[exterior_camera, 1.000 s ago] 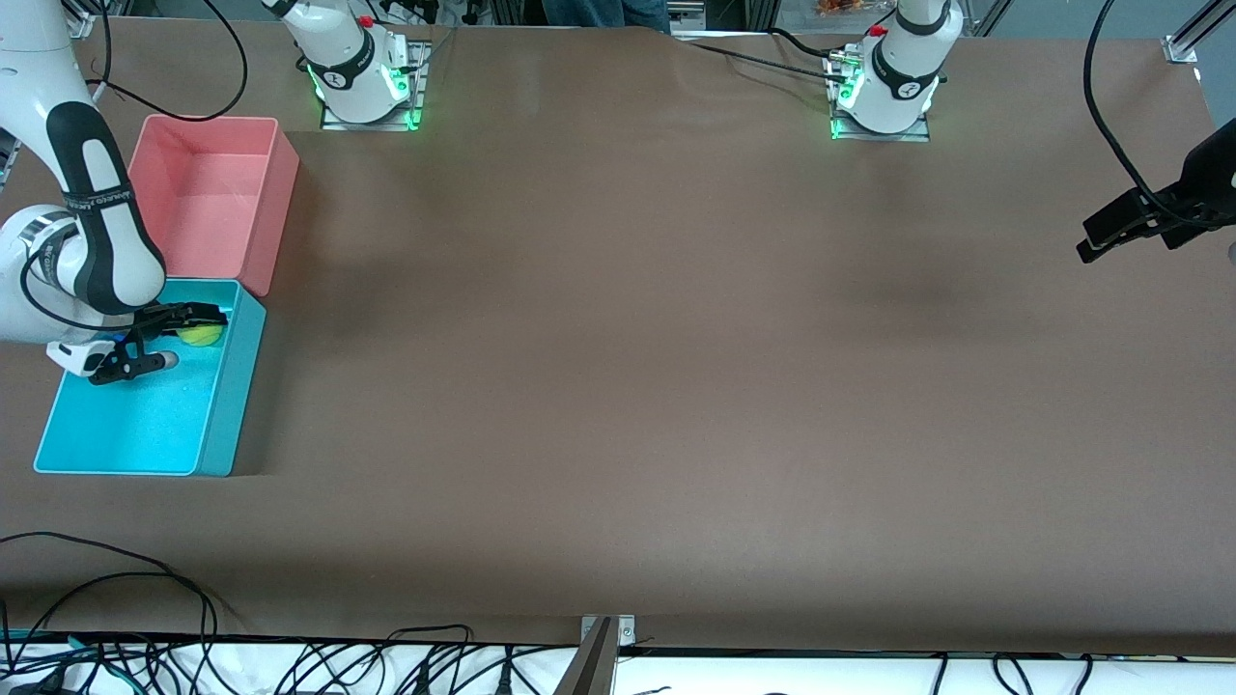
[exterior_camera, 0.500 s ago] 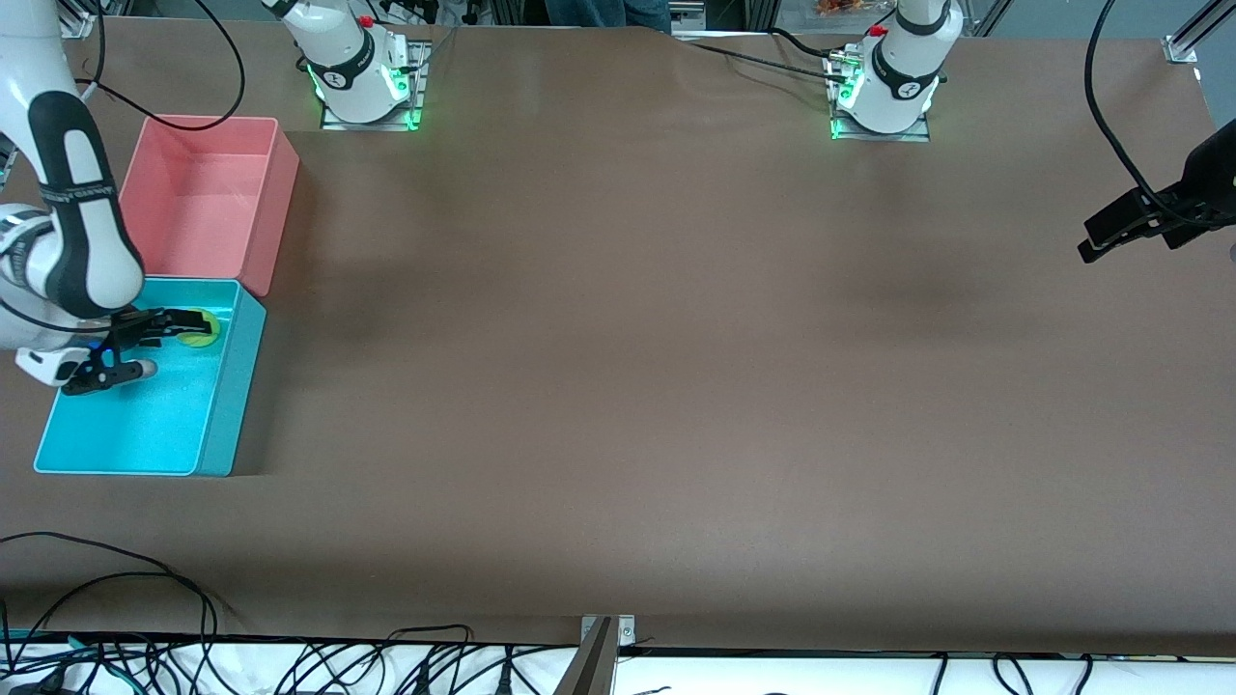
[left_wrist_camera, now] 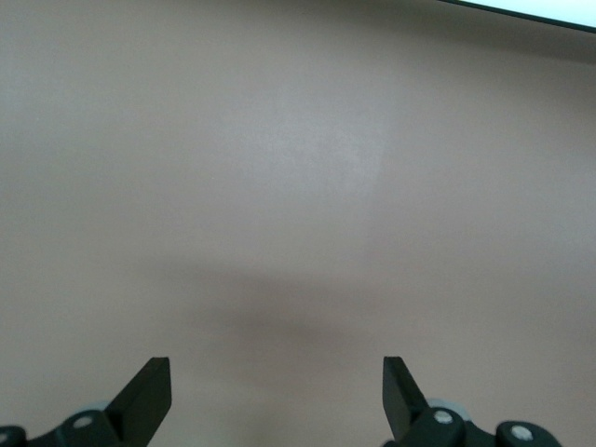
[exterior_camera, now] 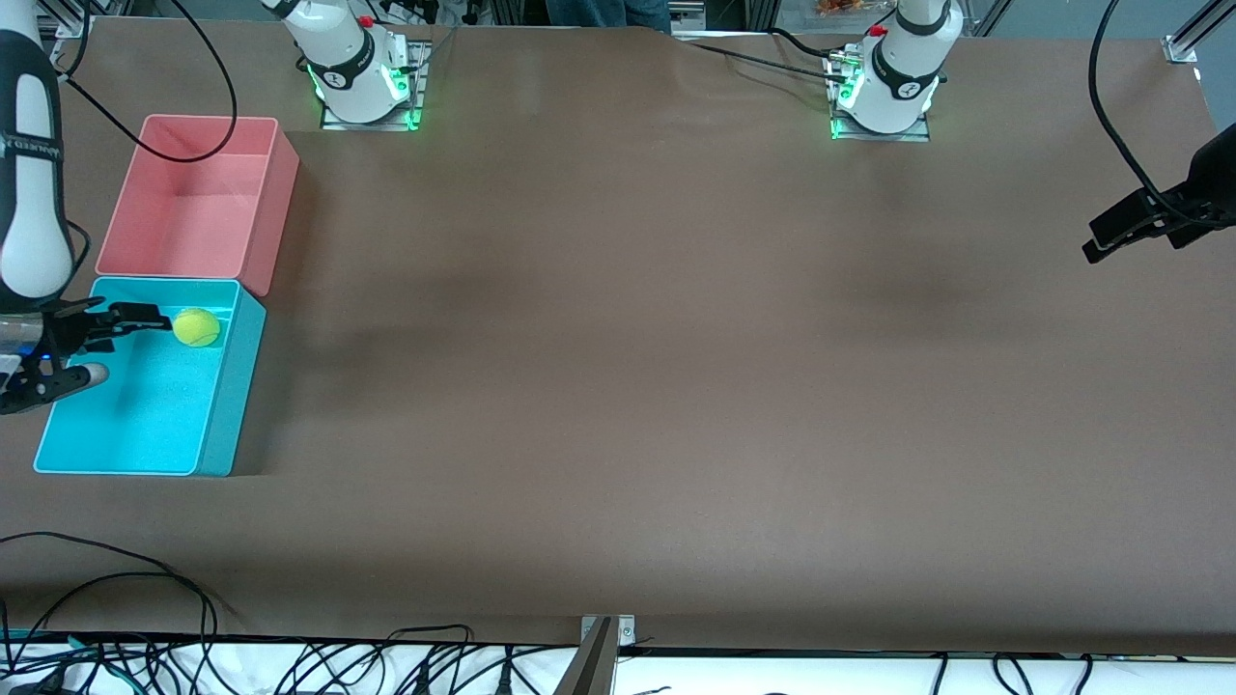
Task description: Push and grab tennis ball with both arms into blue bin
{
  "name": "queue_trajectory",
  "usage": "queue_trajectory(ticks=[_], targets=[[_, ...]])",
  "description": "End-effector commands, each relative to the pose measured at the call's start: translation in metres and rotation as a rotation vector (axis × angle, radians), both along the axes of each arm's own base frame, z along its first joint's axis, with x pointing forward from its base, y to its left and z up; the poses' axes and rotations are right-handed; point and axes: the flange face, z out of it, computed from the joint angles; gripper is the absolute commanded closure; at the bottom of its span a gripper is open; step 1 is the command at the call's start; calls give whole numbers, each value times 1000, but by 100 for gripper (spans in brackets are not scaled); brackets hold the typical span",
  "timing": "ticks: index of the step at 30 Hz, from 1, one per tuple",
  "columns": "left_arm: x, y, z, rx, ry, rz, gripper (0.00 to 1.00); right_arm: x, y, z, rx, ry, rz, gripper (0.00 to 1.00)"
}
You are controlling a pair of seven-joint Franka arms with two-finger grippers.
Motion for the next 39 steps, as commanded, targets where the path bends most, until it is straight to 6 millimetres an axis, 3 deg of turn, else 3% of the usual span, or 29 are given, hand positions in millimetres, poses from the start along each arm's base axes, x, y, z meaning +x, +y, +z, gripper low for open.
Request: queue_trajectory(ticks=[1,9,15,22,27,30,33,39], targets=[[-3,3,7,-18,-16,-10,0,9,20,26,-39,34,1,0],[-3,13,8,-17,-19,6,0,13,64,57,-91,44,2,0],[-3,15,8,-19,-19,11,0,14,120,91,-163,45,-24,0],[-3,14,8,-19,-19,10,0,6,169,140,-175,1,-28,0],[-3,14,8,-19,-19,10,0,-7,176,160,-171,-28,-68,0],[-3,14,8,-19,-19,10,0,-29,186,175,-173,-40,-143,0],[-3,13,8,-19,-19,8,0,-49,198,176,-186,-38,-218,0],[-3,15,8,-19,-19,11,0,-80,189,185,-167,-84,-239,0]])
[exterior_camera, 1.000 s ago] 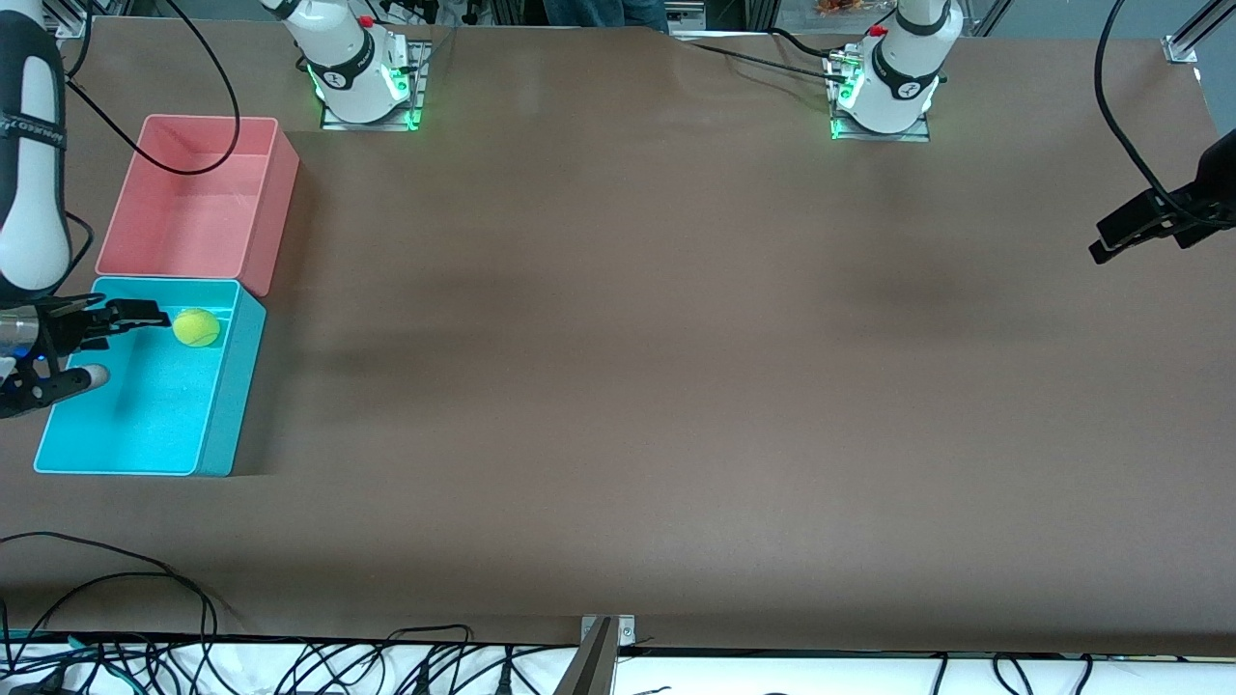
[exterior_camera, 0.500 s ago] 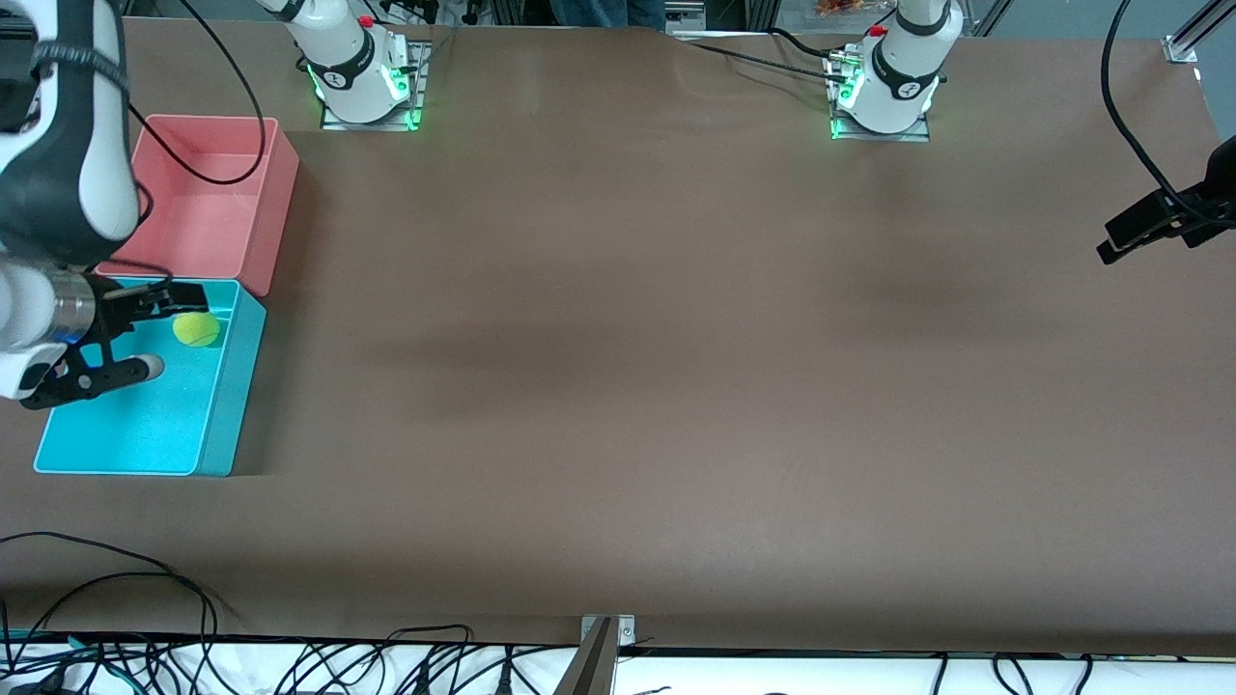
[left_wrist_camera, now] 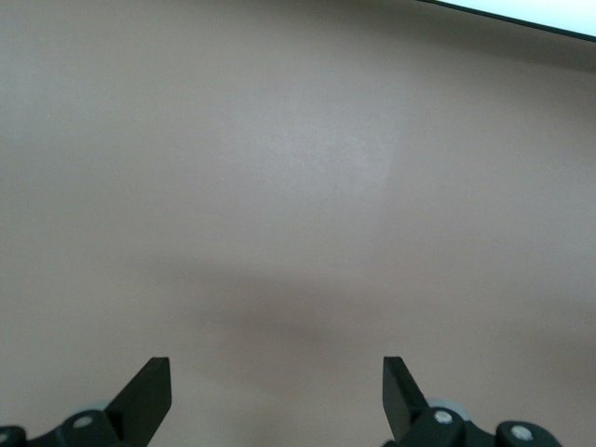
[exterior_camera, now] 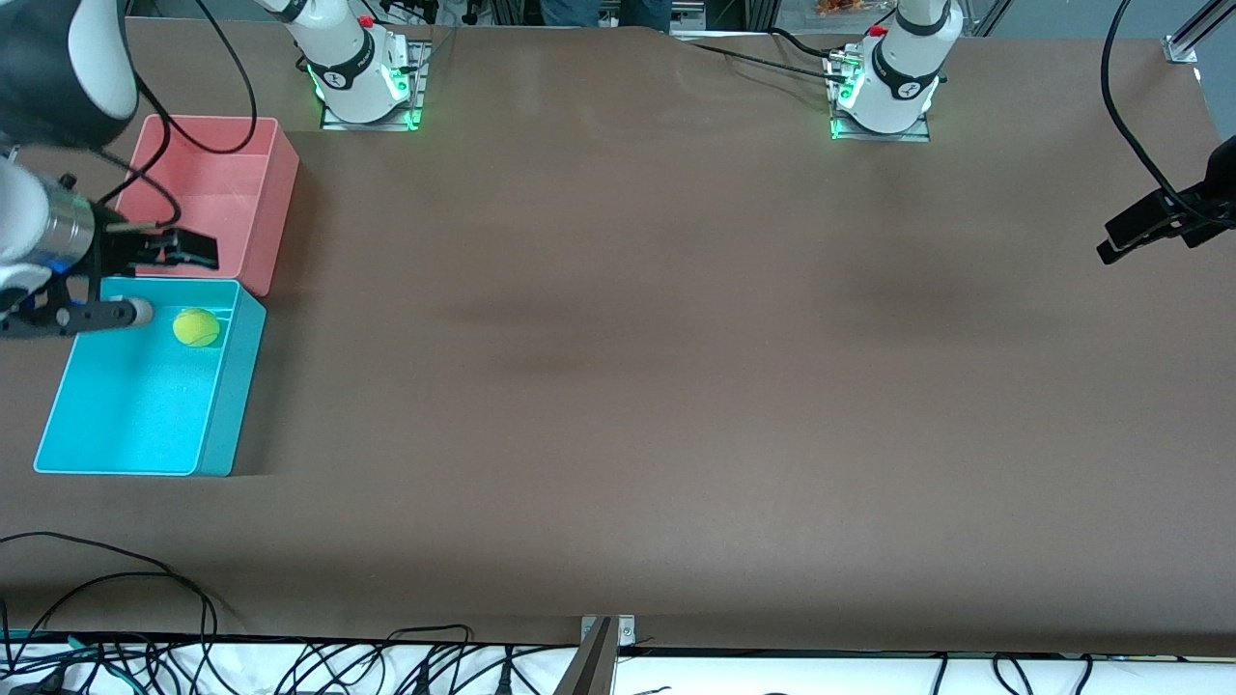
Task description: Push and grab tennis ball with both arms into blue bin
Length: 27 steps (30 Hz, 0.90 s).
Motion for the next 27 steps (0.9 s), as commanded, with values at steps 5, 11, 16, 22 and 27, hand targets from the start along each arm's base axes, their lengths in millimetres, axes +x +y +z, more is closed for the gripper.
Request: queue_trajectory(ticks=[5,11,16,22,27], targets=[[-2,2,7,-19,-15,-13,0,-59,-9,20,18,-123,-28,0],[-2,2,7,-19,-15,-13,0,-60,-37,33,126,-136,-91,0],[-2,3,7,-19,-15,-10,0,-64,-41,52,103,-122,-55,0],[-3,5,7,-19,-15,-7,0,-61,-42,50,57,-120,-43,0],[-2,4,6,-19,-14,-8,0,-61,-35,49,34,-120,-25,0]])
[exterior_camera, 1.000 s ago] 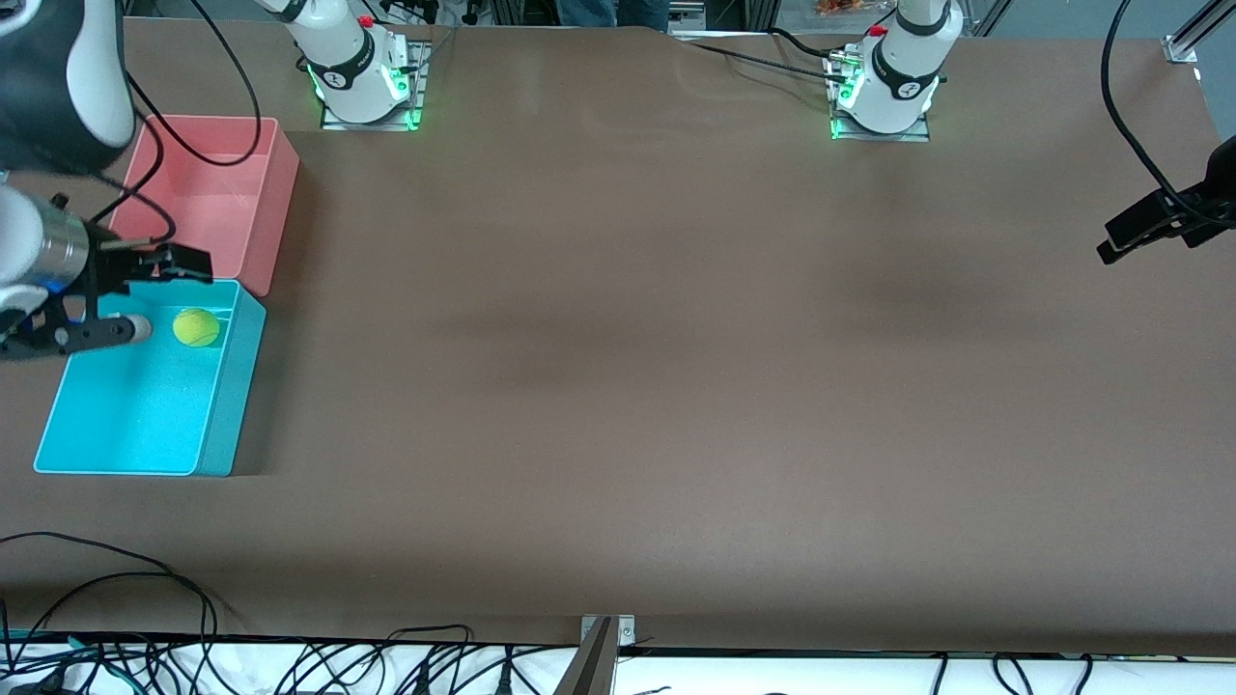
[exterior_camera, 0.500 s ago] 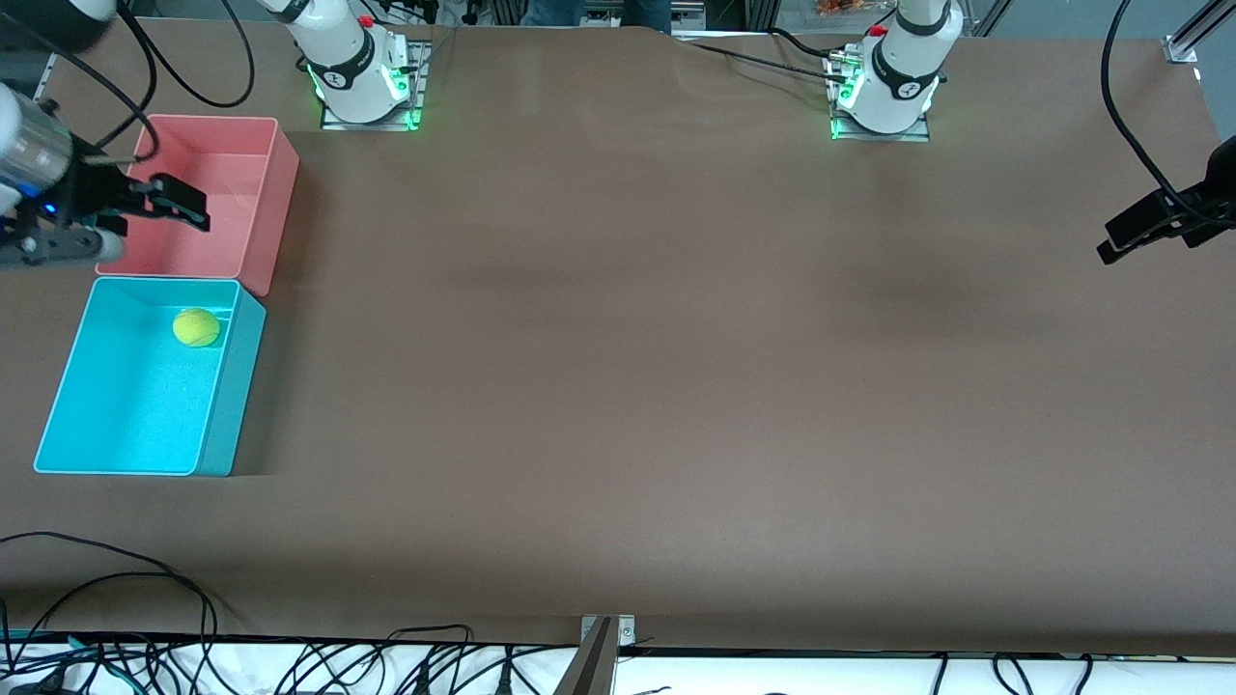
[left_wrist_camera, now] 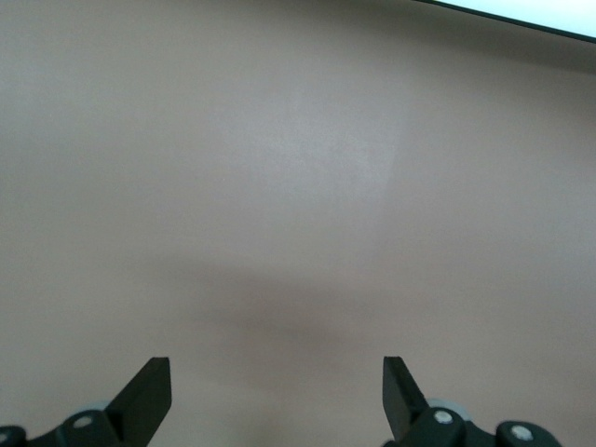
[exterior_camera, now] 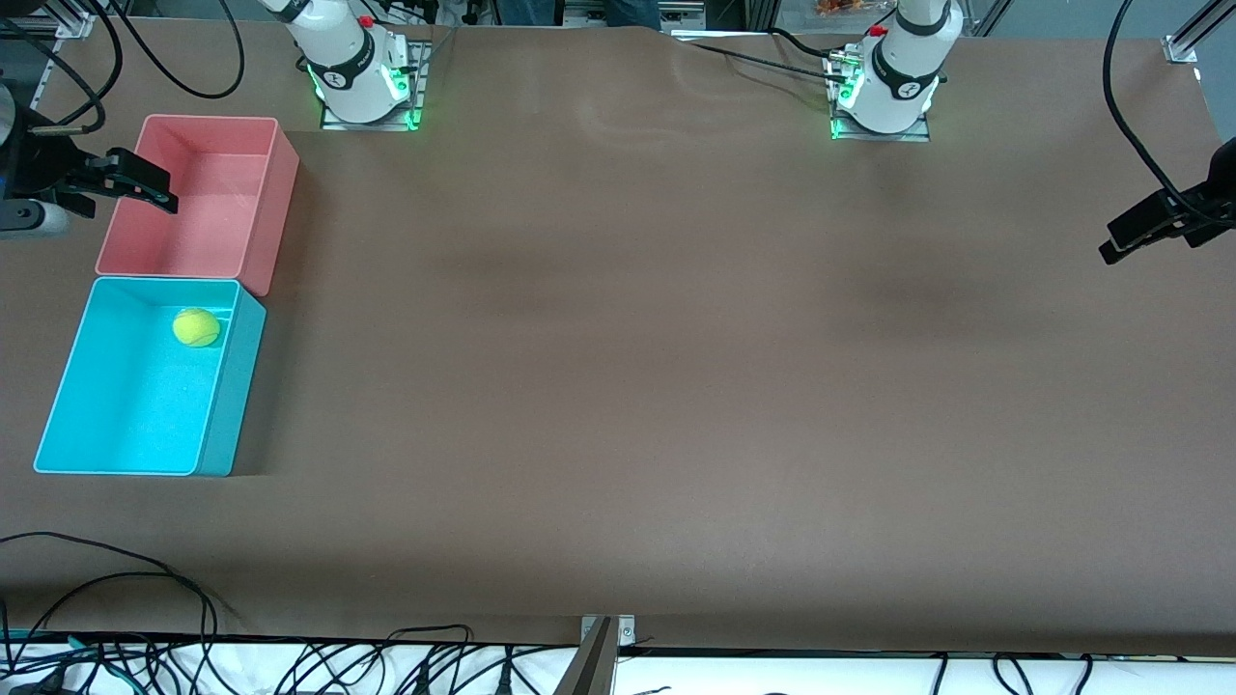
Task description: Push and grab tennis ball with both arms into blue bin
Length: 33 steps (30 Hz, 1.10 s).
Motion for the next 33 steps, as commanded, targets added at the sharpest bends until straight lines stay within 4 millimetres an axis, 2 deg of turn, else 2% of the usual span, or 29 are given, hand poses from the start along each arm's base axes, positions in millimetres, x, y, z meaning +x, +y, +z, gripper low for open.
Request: queue_trajectory(ticks=[1,10,18,21,33], targets=[[-2,2,6,-20,-14,-13,0,1,4,2,-28,9,24,0],[-2,2,6,-20,-14,-13,0,7,6,-10,-24,29,21,0],[-2,2,6,-20,-14,-13,0,18,-6,-3,9,-68,-23,0],[-2,2,6,-20,-14,-13,0,18,-12,-5,25,-61,-36,0],[-2,-3,6,-25,-14,-21,0,12,-14,0,11,-45,-33,0]])
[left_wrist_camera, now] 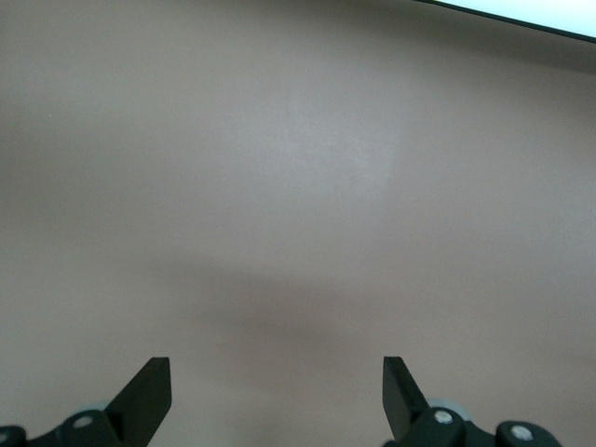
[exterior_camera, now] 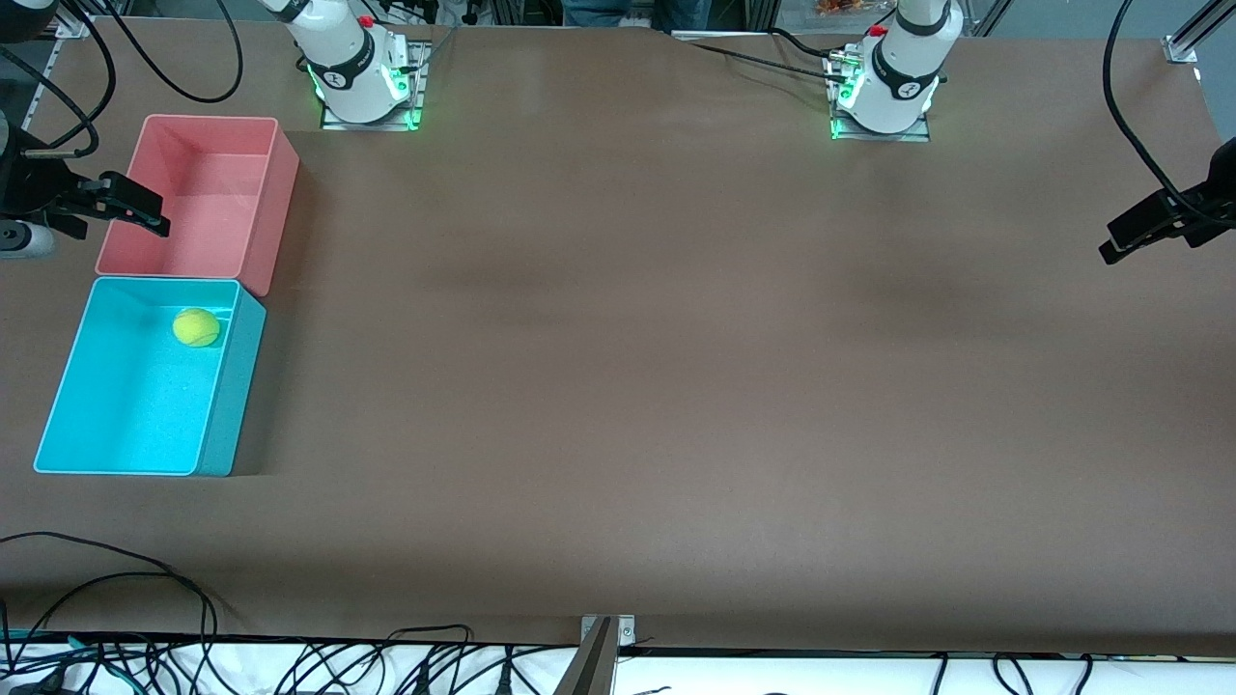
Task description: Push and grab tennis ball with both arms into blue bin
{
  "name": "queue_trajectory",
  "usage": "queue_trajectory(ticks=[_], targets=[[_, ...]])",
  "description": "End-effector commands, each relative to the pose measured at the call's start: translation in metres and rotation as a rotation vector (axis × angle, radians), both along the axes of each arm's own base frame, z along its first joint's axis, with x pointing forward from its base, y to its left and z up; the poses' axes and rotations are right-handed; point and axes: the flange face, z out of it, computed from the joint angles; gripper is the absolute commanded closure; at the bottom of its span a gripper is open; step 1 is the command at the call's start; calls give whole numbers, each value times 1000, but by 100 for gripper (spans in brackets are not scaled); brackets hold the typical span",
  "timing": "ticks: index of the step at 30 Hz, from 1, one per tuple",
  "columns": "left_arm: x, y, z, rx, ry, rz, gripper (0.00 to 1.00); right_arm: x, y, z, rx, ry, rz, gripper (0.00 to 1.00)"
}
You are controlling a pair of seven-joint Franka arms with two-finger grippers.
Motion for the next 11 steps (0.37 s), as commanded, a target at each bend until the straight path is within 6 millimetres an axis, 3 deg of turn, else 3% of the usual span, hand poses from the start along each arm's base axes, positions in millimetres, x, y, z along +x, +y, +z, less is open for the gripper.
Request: queue_trajectory(ticks=[1,11], targets=[[-2,-3,6,-30,-14,-20,0,-3,-1,8,8,2,-2,0],[0,-13,3,-36,-8,-37,0,-3,-2,8,8,3,-2,0]])
